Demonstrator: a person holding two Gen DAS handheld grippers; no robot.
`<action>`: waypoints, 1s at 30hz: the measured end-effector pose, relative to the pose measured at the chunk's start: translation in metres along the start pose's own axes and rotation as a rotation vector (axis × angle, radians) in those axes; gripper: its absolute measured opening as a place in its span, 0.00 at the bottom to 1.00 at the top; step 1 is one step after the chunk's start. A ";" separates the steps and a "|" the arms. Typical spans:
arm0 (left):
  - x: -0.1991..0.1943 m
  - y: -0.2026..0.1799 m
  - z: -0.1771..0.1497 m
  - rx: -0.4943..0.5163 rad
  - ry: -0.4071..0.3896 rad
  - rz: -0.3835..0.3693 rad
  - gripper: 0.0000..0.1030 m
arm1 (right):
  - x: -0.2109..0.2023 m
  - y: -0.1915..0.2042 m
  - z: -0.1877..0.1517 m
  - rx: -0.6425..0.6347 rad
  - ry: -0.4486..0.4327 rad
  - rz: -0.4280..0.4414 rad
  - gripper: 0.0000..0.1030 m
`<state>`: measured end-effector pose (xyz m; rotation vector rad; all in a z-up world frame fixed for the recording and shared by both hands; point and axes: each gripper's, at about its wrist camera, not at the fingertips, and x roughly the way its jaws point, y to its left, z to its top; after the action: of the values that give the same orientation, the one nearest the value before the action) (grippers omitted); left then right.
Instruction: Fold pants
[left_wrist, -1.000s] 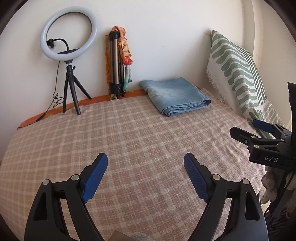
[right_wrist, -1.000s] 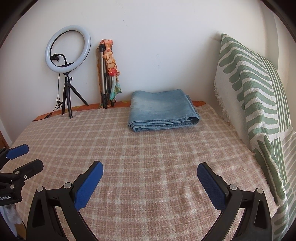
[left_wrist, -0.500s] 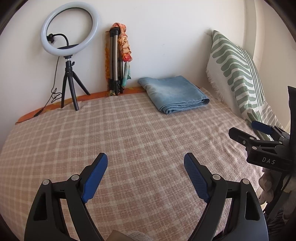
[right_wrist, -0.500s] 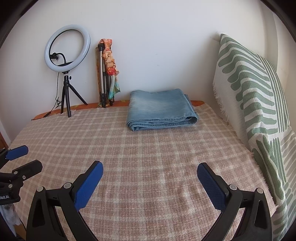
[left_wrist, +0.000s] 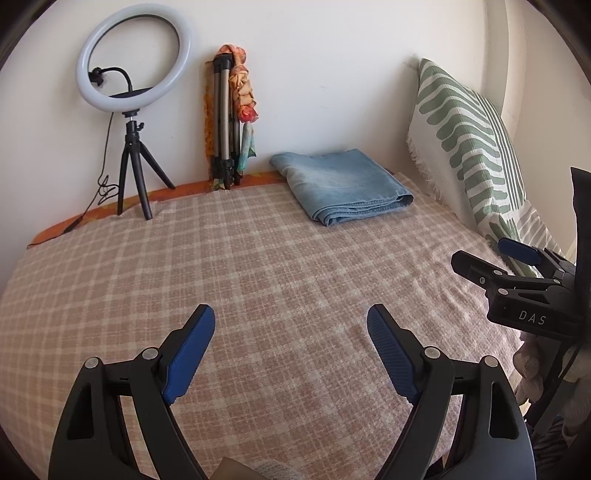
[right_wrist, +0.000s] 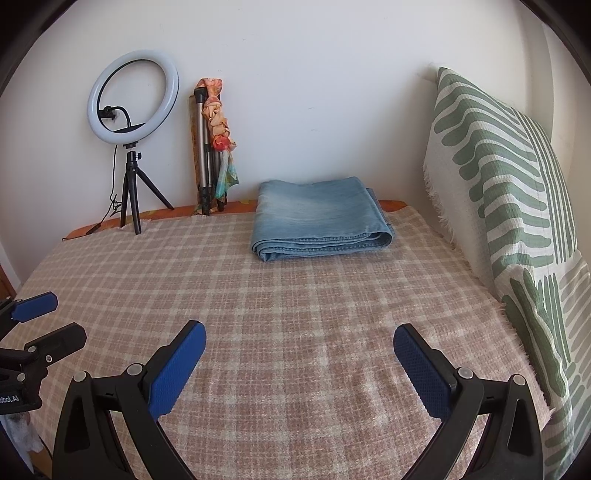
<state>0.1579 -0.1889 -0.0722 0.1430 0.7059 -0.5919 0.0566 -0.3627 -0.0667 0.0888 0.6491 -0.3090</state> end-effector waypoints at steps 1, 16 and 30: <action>0.000 -0.001 0.000 0.001 -0.001 0.001 0.82 | 0.000 0.000 0.000 0.001 0.000 0.002 1.00; 0.000 -0.002 0.000 -0.003 -0.001 -0.008 0.82 | -0.001 0.000 0.000 0.002 0.000 -0.002 1.00; -0.001 -0.003 0.000 0.000 -0.003 -0.008 0.82 | 0.000 -0.001 0.000 0.000 0.000 0.001 1.00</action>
<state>0.1552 -0.1912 -0.0717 0.1395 0.7034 -0.6003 0.0562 -0.3632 -0.0666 0.0892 0.6493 -0.3081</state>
